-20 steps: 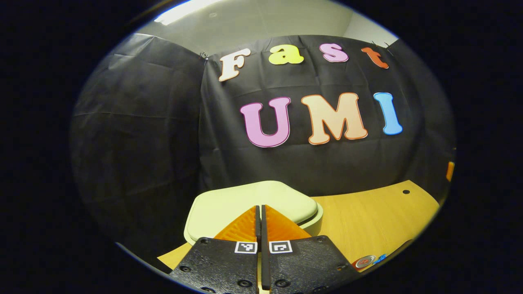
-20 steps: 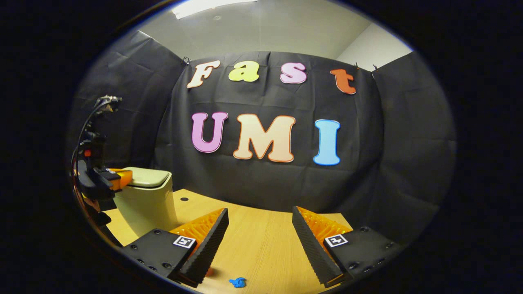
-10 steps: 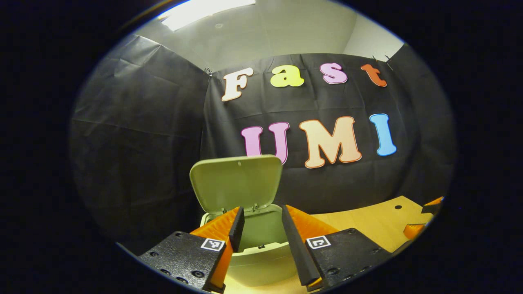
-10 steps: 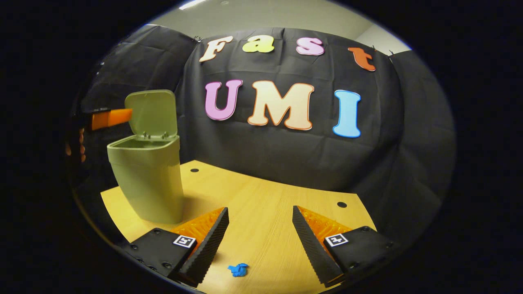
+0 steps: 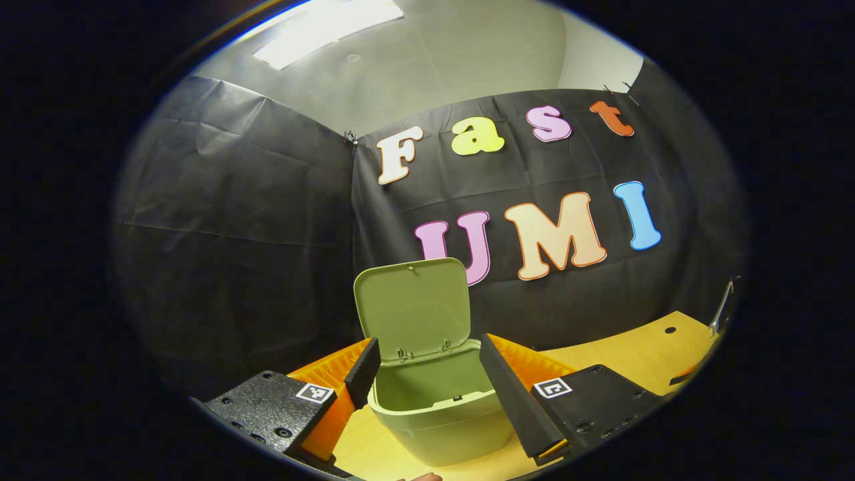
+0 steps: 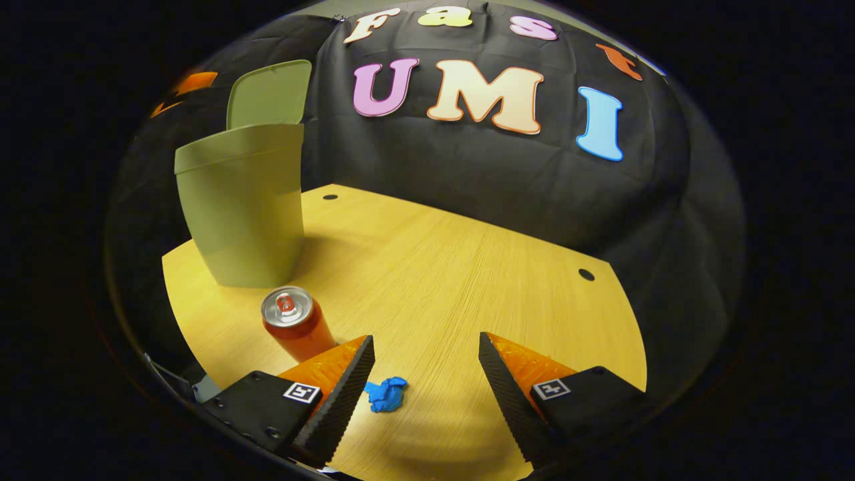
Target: Press the lid of the desktop garbage bin to open it, pick up the crumpled paper on the desktop and throw it into the bin, then pick up the pop can on the desktop and drop it into the bin, and finally close the garbage bin lid.
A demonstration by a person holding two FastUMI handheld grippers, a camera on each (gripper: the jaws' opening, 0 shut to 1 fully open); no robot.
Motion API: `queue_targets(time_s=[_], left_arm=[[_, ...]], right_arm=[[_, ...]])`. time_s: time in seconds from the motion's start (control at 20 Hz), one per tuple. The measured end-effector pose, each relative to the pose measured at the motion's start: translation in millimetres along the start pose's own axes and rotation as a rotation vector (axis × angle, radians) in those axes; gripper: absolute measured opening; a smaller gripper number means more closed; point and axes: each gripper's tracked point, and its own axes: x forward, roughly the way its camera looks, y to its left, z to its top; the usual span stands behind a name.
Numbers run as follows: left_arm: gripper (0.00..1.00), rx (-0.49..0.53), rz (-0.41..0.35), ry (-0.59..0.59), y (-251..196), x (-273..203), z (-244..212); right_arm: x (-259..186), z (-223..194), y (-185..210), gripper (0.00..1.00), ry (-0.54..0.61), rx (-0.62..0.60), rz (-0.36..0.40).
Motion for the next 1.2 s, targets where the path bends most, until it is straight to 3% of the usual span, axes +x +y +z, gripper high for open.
queue_targets(time_s=[0.05,0.1,0.3,0.55,0.65,0.75,0.8,0.9,1.05,1.2], left_arm=[[0.99,0.0,0.006,-0.001,3.1,-3.0,0.1],[0.93,0.002,0.01,0.0,4.3,-6.3,1.5],[0.93,0.005,0.033,0.008,12.7,-19.8,1.7],[0.93,0.026,0.067,0.035,26.7,-32.7,-7.6],[0.93,0.027,0.077,0.049,30.8,-34.7,-11.5],[0.93,0.022,0.083,0.062,33.7,-35.5,-15.0],[0.93,0.019,0.085,0.067,34.8,-35.9,-16.2],[0.93,0.016,0.088,0.074,33.7,-36.9,-18.3],[0.93,0.011,0.087,0.081,34.2,-37.4,-21.9],[0.93,-0.003,0.079,0.091,32.2,-36.1,-26.0]], right_arm=[[4.0,-5.7,2.9,1.0,0.018,-0.005,0.01],[7.4,-11.3,7.5,0.99,0.038,-0.005,0.023],[21.1,-40.1,26.3,1.0,0.131,0.028,0.076],[34.0,-73.7,34.0,0.98,0.233,0.035,0.084],[35.3,-81.6,39.3,0.89,0.263,0.033,0.106],[37.8,-89.3,43.5,0.72,0.284,0.031,0.12],[39.7,-90.9,44.2,0.48,0.283,0.029,0.116],[36.6,-90.3,44.9,0.24,0.283,0.032,0.13],[32.9,-68.3,42.5,0.17,0.209,0.04,0.119],[24.2,-27.0,36.0,0.19,0.124,0.052,0.109]])
